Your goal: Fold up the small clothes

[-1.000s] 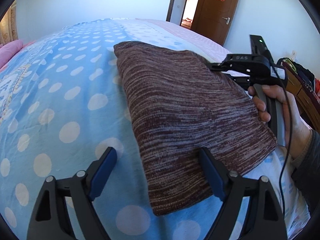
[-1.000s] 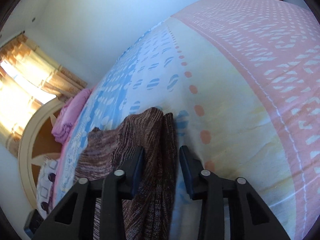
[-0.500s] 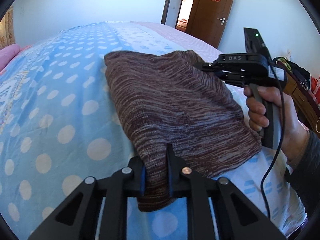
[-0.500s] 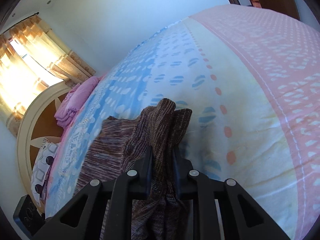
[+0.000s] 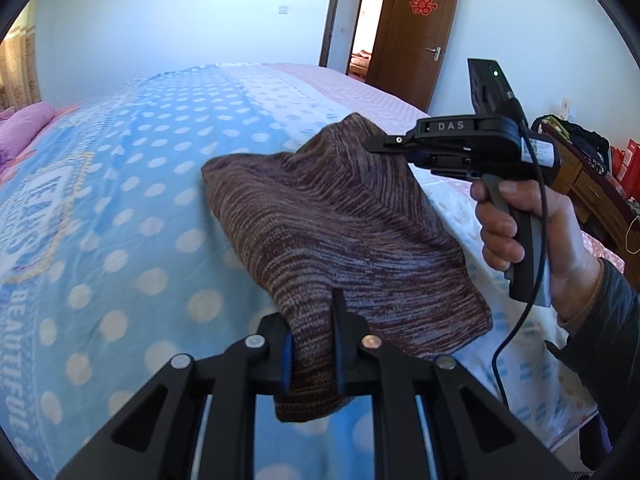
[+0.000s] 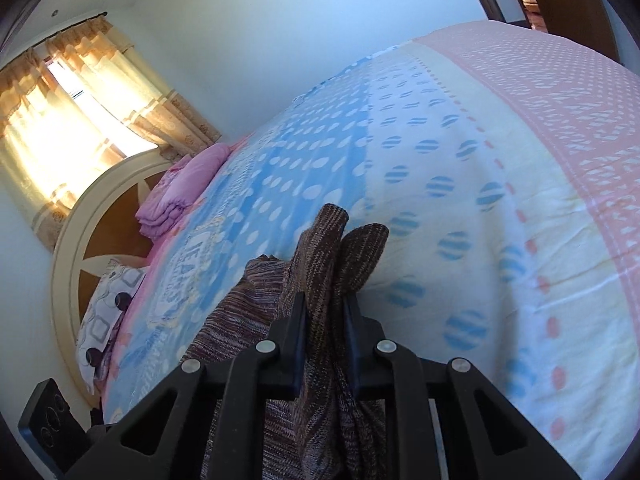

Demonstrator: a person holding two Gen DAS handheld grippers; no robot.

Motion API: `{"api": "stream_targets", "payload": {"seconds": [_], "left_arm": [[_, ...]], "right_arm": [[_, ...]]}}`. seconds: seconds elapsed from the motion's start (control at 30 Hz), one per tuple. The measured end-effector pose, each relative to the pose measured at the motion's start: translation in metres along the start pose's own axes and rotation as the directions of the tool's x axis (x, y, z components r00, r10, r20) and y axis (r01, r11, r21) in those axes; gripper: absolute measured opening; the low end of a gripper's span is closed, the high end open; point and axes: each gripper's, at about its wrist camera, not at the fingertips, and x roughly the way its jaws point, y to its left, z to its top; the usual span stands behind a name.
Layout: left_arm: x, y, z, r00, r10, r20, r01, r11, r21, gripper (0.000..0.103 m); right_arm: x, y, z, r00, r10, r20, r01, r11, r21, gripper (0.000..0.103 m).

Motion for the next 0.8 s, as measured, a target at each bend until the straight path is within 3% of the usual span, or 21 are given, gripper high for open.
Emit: {"api": "stream_targets", "payload": {"seconds": [0.43, 0.53, 0.57, 0.8], "left_arm": [[-0.058, 0.049, -0.035, 0.996, 0.083, 0.033, -0.08, 0.994, -0.08, 0.016], [-0.069, 0.058, -0.041, 0.994, 0.104, 0.043, -0.1, 0.99, -0.097, 0.016], [-0.072, 0.061, -0.044, 0.993, 0.111, 0.044, -0.106, 0.989, -0.1, 0.016], [-0.087, 0.082, -0.059, 0.99, 0.136, 0.045, -0.129, 0.983, -0.133, 0.016]], "right_arm": [[0.032, 0.084, -0.031, 0.989, 0.131, -0.064, -0.134, 0.99, -0.045, 0.016], [0.041, 0.1, -0.036, 0.986, 0.147, -0.075, -0.151, 0.987, -0.056, 0.014], [0.043, 0.106, -0.036, 0.985, 0.152, -0.077, -0.157, 0.986, -0.061, 0.007], [0.066, 0.14, -0.049, 0.977, 0.17, -0.127, -0.183, 0.978, -0.1, 0.007]]}}
